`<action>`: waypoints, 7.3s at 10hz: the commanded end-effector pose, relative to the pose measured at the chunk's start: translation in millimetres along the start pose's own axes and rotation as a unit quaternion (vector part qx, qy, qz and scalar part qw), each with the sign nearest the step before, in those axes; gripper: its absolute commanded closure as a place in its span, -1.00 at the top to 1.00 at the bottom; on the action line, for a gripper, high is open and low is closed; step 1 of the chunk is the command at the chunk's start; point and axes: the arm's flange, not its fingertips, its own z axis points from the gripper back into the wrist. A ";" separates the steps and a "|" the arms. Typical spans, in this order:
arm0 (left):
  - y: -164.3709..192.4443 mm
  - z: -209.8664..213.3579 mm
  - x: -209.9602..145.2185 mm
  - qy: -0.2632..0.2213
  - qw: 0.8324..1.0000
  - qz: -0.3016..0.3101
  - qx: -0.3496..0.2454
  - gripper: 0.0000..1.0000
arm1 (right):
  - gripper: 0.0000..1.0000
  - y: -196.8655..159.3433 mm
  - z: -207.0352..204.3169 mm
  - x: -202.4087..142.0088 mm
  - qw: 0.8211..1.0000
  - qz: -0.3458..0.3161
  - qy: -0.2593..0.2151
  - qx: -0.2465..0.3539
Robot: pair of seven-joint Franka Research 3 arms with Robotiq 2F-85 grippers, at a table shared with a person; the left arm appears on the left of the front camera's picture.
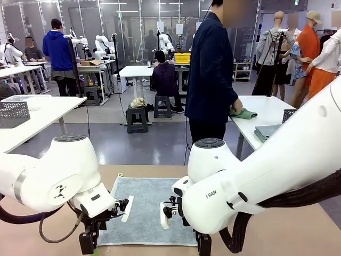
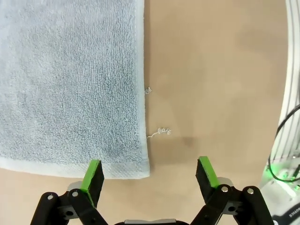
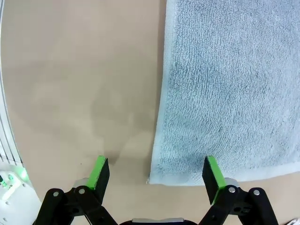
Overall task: Fold the towels and place them in the basket.
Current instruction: When a person lays out a Towel with hook on the table, fold it in half twice.
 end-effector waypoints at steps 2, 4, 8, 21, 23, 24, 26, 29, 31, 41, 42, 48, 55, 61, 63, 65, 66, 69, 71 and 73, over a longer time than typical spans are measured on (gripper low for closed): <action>5.6 -5.4 -5.5 -0.013 1.000 -0.010 -0.008 1.00 | 1.00 -3.1 -5.0 3.1 1.000 -0.012 0.002 -0.010; 5.6 -9.1 -5.2 -0.009 1.000 -0.014 -0.015 0.95 | 1.00 -3.5 -5.4 1.8 1.000 -0.015 0.000 0.001; 6.9 -10.9 -2.5 0.000 1.000 -0.005 -0.008 0.58 | 0.75 -4.2 -7.6 -0.9 1.000 -0.019 -0.005 -0.008; 9.0 0.6 4.8 0.006 0.999 -0.004 0.031 -1.00 | -0.72 -4.8 -0.9 -5.2 0.999 -0.042 -0.004 -0.022; 10.5 5.2 8.9 0.008 0.999 -0.008 0.033 -1.00 | -1.00 -4.1 2.2 -5.1 0.999 -0.038 0.001 -0.024; 10.8 7.3 9.5 0.008 0.999 -0.011 0.035 -1.00 | -1.00 -4.2 3.7 -4.8 0.999 -0.034 0.003 -0.022; 9.5 20.6 10.0 -0.008 0.999 -0.010 0.047 -1.00 | -1.00 -2.3 15.5 -2.5 0.999 -0.037 -0.006 -0.024; 13.1 51.3 5.5 -0.006 0.998 0.003 0.069 -1.00 | -1.00 -3.3 49.9 -0.9 0.999 -0.033 0.001 -0.025; 19.2 61.1 0.3 0.003 0.997 0.011 0.070 -1.00 | -1.00 -3.0 69.8 0.1 0.999 -0.032 0.008 -0.032; 41.8 69.0 -3.7 -0.003 0.997 0.007 0.076 -0.97 | -0.90 -24.5 87.1 -3.8 0.999 -0.021 -0.007 -0.037; 51.0 75.2 -2.4 -0.001 0.996 0.005 0.084 -0.97 | -0.90 -35.3 91.6 -6.0 0.999 -0.023 -0.010 -0.041; 130.9 95.4 14.8 -0.003 0.998 -0.001 0.070 -0.97 | -0.90 -111.2 100.8 -8.4 0.999 -0.025 -0.019 -0.038; 217.9 98.4 15.2 0.007 0.998 0.034 0.058 -0.97 | -0.90 -196.3 90.6 -25.5 0.999 -0.032 -0.009 -0.033; 262.9 64.8 20.9 0.012 0.997 0.065 0.045 -0.97 | -0.90 -240.3 64.5 -25.8 0.999 -0.023 -0.007 -0.047; 268.4 59.7 18.1 0.019 0.996 0.076 0.040 -0.97 | -0.90 -249.3 57.7 -23.6 0.999 -0.020 -0.005 -0.037; 270.0 55.4 14.6 0.023 0.996 0.082 0.035 -0.97 | -0.90 -253.1 52.7 -23.5 0.999 -0.018 -0.008 -0.031; 272.2 51.1 14.3 0.024 0.995 0.084 0.037 -0.97 | -0.90 -253.1 50.9 -23.4 0.999 -0.015 -0.011 -0.030; 267.4 55.3 9.1 0.021 0.993 0.100 0.063 -0.27 | -0.10 -249.4 54.3 -24.4 0.999 -0.010 -0.020 -0.035; 262.2 72.7 1.3 0.006 0.991 0.090 0.094 0.11 | 0.30 -244.8 65.6 -25.6 0.999 -0.008 -0.020 -0.047; 250.9 95.2 -8.2 -0.007 0.990 0.086 0.109 0.40 | 0.69 -235.8 82.8 -27.4 0.998 -0.011 -0.028 -0.046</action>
